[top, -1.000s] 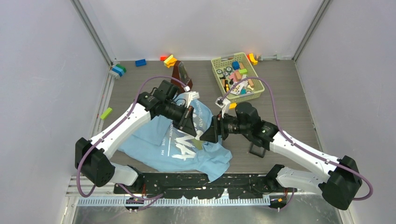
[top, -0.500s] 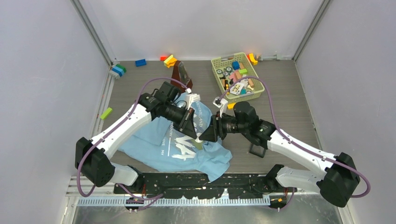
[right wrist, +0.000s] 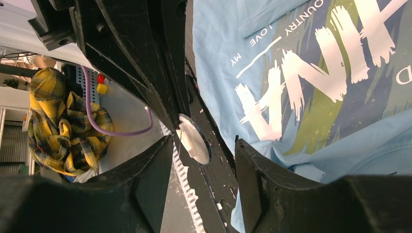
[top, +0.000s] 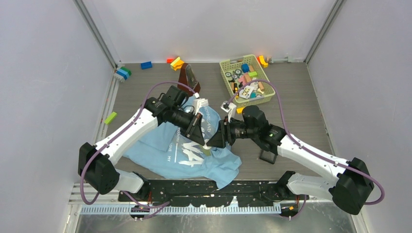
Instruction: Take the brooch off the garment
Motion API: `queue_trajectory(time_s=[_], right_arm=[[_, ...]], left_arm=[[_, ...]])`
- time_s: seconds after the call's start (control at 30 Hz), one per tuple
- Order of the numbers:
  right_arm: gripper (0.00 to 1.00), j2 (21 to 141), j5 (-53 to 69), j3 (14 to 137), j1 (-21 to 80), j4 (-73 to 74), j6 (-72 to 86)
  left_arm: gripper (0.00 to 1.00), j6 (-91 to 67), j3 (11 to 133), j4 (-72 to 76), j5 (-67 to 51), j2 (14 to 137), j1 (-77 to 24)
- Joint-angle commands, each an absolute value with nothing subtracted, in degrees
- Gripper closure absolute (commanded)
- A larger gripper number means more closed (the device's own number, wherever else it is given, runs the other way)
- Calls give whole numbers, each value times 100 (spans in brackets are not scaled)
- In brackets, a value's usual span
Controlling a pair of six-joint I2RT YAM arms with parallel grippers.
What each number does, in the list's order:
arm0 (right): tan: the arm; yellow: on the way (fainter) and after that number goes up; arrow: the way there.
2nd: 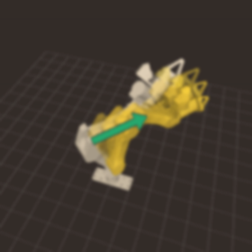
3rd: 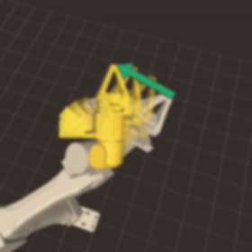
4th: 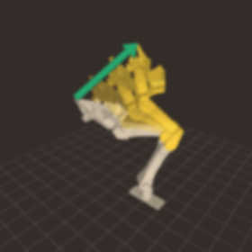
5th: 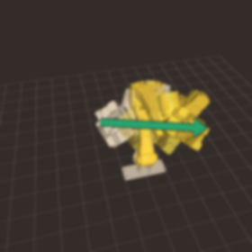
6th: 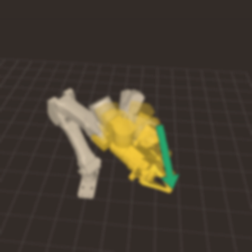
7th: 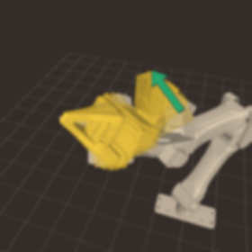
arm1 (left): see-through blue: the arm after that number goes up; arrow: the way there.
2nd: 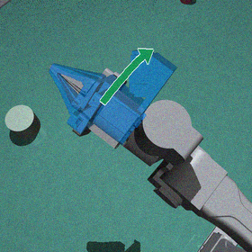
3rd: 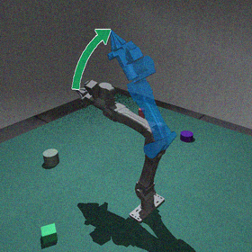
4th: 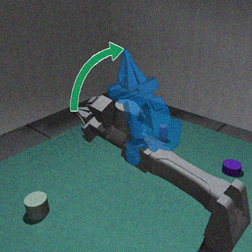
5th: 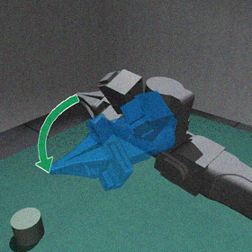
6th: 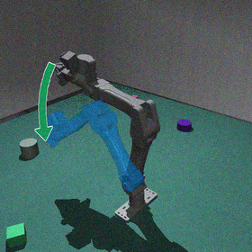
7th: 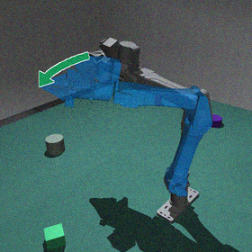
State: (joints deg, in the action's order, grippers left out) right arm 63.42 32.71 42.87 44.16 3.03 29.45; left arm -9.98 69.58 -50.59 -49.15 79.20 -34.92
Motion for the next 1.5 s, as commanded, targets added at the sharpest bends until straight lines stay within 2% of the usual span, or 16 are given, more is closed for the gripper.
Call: queue_trajectory(time_s=[0.0, 0.37, 0.5, 0.73, 1.13, 1.47], right_arm=[[44, 6300, 3406, 4506, 4468, 24, 2955], [51, 6385, 3349, 4581, 4619, 160, 2793], [60, 6417, 3276, 4615, 4632, 200, 2771], [64, 6425, 3312, 4631, 4657, 210, 2779], [76, 6416, 3438, 4645, 4706, 214, 2760], [80, 6424, 3510, 4634, 4810, 74, 2795]], left_arm=[[100, -909, 6960, -5009, -5113, 7815, -3528], [100, -914, 6959, -5001, -5118, 7837, -3539], [100, -905, 6969, -5004, -5122, 7816, -3537], [100, -871, 6944, -5019, -5138, 7813, -3544], [100, -839, 6987, -5070, -5195, 7762, -3543], [100, -1549, 6795, -4112, -5745, 7523, -3548]])
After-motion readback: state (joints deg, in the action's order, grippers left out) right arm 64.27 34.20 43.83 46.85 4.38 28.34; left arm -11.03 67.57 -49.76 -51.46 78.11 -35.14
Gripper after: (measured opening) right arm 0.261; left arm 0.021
